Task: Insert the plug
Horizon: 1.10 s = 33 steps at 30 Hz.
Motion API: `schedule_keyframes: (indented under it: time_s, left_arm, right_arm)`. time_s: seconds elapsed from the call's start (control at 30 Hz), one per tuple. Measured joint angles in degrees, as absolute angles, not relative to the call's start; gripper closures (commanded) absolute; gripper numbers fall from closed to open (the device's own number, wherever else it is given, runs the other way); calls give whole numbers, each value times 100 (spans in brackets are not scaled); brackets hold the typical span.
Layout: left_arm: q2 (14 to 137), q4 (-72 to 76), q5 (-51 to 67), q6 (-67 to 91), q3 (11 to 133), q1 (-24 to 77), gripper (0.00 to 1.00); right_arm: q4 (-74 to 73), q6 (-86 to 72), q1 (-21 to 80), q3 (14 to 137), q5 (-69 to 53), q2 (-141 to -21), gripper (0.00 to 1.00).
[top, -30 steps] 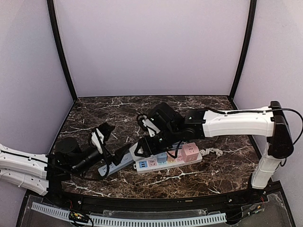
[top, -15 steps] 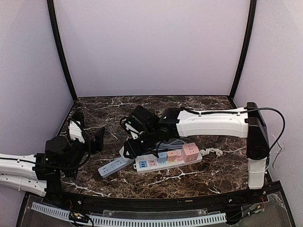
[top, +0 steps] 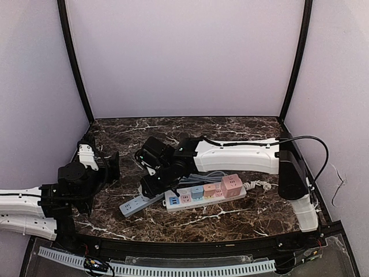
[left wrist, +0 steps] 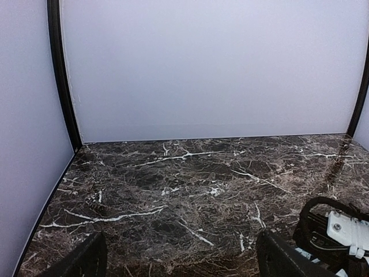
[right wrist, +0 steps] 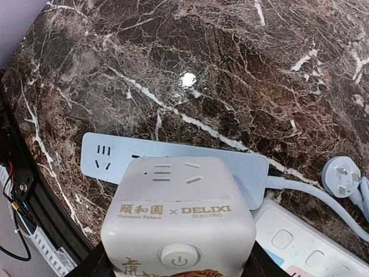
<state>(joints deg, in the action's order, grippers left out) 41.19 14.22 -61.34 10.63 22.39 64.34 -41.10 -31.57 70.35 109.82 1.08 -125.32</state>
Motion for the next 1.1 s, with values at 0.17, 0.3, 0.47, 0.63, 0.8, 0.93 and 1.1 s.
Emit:
schedule_keyframes:
  time_s: [0.17,0.3,0.47,0.63,0.8,0.93,1.1]
  left_arm:
    - [4040,1339,-6099,1131,2239,6390,11]
    - [4025,1330,-6066,1142,2239,6381,12]
    - [4016,1315,-6036,1144,2239,6359,13]
    - [3975,1315,-6018,1144,2239,6353,14]
    - [3966,1315,-5994,1144,2239,6353,14]
    - [3964,1315,-5977,1142,2239,6353,15]
    - [3964,1315,-5957,1142,2239,6348,15]
  right_arm:
    - [-4204,-3159,7081,11227,143,-12790,100]
    - [-4263,-3173,7129,11292,158,-12868,100]
    - [-4294,-3175,7164,11358,228,-12919,100]
    - [-4294,-3173,7164,11421,311,-12967,100]
    - [-4289,-3175,7164,11502,412,-13028,100]
    - [-4294,-3175,7164,11515,414,-13037,100]
    - [-4303,-3175,7205,11520,429,-13039,100]
